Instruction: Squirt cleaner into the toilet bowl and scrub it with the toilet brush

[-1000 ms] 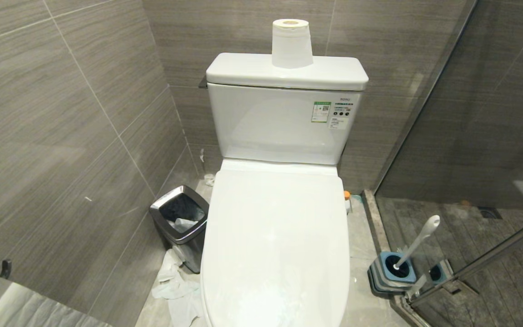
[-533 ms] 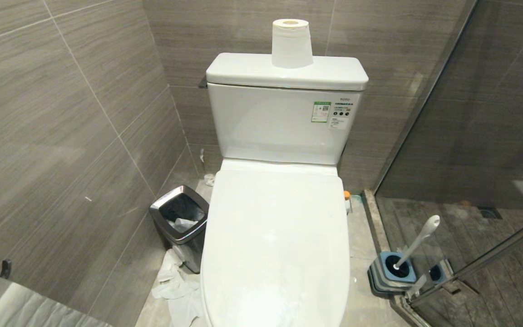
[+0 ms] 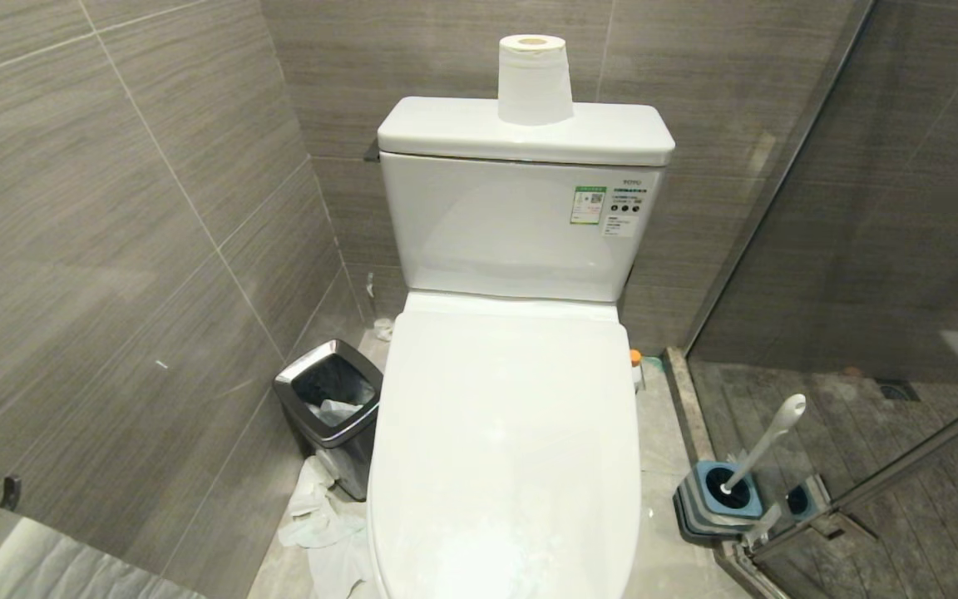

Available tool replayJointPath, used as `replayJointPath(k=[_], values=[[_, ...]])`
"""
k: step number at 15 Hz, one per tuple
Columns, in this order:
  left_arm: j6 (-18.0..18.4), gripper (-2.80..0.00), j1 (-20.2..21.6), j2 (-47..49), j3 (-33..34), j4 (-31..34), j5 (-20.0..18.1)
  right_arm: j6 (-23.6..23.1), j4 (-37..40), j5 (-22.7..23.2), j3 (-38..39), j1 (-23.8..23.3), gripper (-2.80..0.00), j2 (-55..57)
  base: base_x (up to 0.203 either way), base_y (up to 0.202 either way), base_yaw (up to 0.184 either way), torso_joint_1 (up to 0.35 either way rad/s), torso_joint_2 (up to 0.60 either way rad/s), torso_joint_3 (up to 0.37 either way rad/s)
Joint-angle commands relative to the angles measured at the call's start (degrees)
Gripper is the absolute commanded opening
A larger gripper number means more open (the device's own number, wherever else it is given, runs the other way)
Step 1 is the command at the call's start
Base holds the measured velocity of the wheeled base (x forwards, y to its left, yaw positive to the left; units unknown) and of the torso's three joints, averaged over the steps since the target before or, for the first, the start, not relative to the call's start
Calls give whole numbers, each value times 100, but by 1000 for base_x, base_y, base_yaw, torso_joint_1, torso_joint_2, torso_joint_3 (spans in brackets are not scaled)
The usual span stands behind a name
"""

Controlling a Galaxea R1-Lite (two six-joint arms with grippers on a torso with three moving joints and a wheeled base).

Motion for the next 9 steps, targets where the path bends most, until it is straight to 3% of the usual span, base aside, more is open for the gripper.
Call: replayJointPath(k=[1, 9], values=[[1, -280, 2, 5, 53, -2, 0, -2, -5, 3, 70, -2, -280, -4, 0, 0, 0, 0, 0, 0], [1, -280, 2, 5, 52, -2, 0, -2, -5, 3, 70, -2, -280, -4, 0, 0, 0, 0, 0, 0]])
